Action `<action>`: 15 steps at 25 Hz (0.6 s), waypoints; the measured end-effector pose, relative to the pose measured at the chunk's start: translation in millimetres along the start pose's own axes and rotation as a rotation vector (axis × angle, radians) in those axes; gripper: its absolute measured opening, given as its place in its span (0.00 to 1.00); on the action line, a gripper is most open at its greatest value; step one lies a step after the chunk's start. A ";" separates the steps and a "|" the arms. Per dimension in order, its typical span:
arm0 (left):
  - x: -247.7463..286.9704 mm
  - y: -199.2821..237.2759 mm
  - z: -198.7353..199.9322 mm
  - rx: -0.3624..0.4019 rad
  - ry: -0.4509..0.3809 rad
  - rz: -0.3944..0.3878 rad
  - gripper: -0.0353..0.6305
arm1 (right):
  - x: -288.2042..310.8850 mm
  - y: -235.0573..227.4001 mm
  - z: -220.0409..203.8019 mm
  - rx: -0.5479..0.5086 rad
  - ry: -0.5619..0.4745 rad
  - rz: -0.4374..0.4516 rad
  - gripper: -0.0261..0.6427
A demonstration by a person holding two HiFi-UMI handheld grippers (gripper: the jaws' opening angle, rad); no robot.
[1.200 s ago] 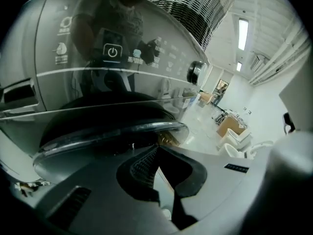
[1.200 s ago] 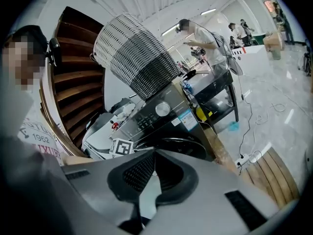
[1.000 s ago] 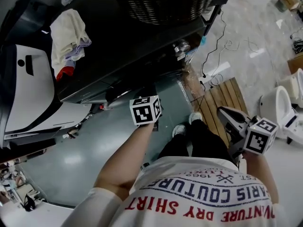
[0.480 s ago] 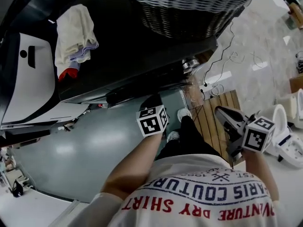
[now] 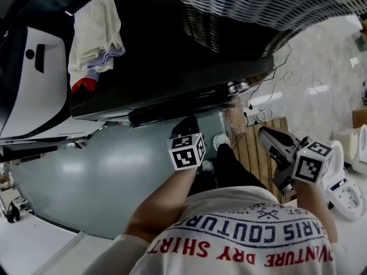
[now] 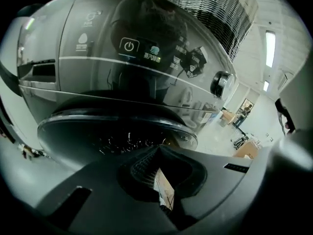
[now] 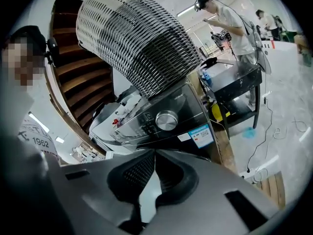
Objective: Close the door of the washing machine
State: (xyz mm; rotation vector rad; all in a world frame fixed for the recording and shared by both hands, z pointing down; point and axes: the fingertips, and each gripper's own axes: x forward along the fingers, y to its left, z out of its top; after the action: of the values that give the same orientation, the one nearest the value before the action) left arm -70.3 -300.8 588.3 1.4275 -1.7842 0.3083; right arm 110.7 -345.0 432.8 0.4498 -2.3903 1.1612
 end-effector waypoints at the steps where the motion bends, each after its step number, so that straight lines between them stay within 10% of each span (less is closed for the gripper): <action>1: 1.1 -0.7 -0.4 -0.004 0.003 0.000 0.09 | 0.4 -1.2 -0.2 -0.003 0.007 0.002 0.07; 8: 11.3 -7.7 -8.5 0.066 0.067 -0.044 0.09 | -4.0 -9.6 1.4 0.007 -0.003 0.005 0.07; 15: -8.9 -37.8 4.8 0.205 0.107 -0.271 0.09 | -9.8 13.9 -7.5 -0.012 -0.041 0.044 0.07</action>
State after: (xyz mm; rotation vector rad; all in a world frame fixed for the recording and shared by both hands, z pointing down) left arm -38.1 -310.1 568.0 1.7418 -1.4839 0.4257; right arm 114.3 -329.8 422.8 0.4236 -2.4526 1.1670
